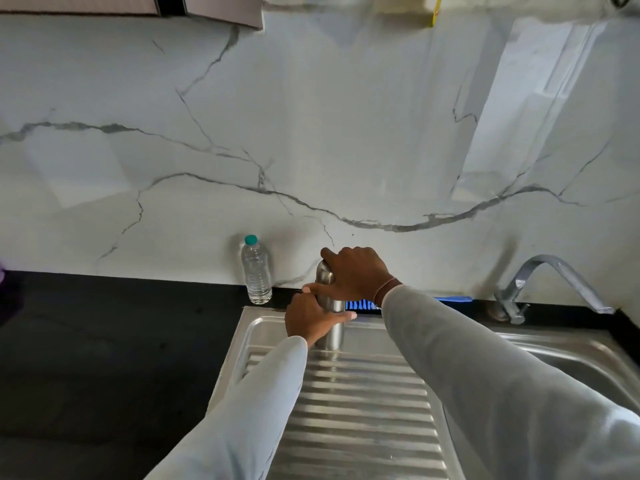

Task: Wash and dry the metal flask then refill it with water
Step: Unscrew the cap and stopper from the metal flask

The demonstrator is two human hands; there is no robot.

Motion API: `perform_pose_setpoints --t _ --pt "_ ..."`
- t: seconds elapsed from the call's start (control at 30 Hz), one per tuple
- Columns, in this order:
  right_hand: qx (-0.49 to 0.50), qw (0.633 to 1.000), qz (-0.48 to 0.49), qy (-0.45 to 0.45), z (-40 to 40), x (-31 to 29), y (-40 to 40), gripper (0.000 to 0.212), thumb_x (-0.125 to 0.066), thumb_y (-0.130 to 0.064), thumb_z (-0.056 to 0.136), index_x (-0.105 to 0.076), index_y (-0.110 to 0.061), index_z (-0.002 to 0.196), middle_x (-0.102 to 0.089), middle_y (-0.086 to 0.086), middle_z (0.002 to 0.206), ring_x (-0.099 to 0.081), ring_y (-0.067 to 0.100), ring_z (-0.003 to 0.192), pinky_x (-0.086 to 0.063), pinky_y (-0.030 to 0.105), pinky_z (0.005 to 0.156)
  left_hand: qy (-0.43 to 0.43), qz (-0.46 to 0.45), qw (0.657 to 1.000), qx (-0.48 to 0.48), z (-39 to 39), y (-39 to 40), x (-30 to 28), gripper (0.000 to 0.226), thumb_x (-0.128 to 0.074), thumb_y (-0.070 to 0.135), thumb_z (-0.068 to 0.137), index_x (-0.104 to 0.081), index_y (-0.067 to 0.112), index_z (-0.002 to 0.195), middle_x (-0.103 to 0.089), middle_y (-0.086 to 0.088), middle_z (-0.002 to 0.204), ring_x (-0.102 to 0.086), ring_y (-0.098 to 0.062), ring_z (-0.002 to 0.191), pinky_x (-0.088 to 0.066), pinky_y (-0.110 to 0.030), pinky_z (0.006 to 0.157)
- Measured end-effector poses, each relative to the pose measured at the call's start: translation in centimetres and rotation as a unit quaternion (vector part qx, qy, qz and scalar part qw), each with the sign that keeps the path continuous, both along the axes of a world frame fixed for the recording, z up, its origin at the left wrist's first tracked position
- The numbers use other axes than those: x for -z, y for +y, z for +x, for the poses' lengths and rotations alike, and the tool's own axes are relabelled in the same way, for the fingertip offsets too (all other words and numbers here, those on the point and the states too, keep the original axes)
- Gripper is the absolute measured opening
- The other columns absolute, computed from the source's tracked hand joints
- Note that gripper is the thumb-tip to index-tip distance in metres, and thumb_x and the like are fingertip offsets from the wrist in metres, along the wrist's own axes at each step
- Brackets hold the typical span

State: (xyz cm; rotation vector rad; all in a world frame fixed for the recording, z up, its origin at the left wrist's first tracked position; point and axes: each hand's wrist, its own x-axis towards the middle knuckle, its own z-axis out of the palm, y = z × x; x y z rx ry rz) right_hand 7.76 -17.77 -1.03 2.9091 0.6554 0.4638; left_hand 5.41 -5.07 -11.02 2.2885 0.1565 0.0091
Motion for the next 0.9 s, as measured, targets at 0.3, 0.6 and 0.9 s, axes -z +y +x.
perform_pose_setpoints --t 0.3,0.6,0.9 --pt "0.032 0.999 0.023 0.014 -1.6 -0.5 0.1 0.059 -0.046 -0.075 0.086 -0.053 -0.019 0.101 -0.065 0.007 0.08 -0.06 0.032 0.071 -0.037 0.033 0.06 -0.031 -0.039 0.999 0.015 -1.4 -0.7 -1.1 0.048 -0.083 0.053 0.052 -0.07 0.026 0.09 -0.07 0.017 0.077 -0.069 -0.007 0.077 -0.057 -0.027 0.073" --pt "-0.01 0.998 0.065 0.012 -6.6 -1.8 -1.9 0.049 -0.046 -0.076 0.083 -0.045 -0.027 0.081 -0.044 -0.004 0.058 -0.049 0.027 0.06 -0.032 0.031 0.06 -0.05 -0.044 0.994 0.091 -6.2 -0.4 -2.1 0.047 -0.093 0.041 0.054 -0.067 0.027 0.091 -0.069 0.017 0.082 -0.068 -0.003 0.08 -0.056 -0.023 0.074" --pt "-0.175 0.978 0.089 0.066 -12.3 -2.8 -4.7 0.044 -0.044 -0.068 0.076 -0.055 -0.027 0.086 -0.06 -0.003 0.063 -0.054 0.026 0.061 -0.047 0.034 0.06 -0.017 -0.091 0.988 0.127 -12.9 -1.6 -2.8 0.045 -0.095 0.029 0.053 -0.066 0.028 0.088 -0.075 0.008 0.089 -0.072 -0.01 0.086 -0.061 -0.038 0.083"
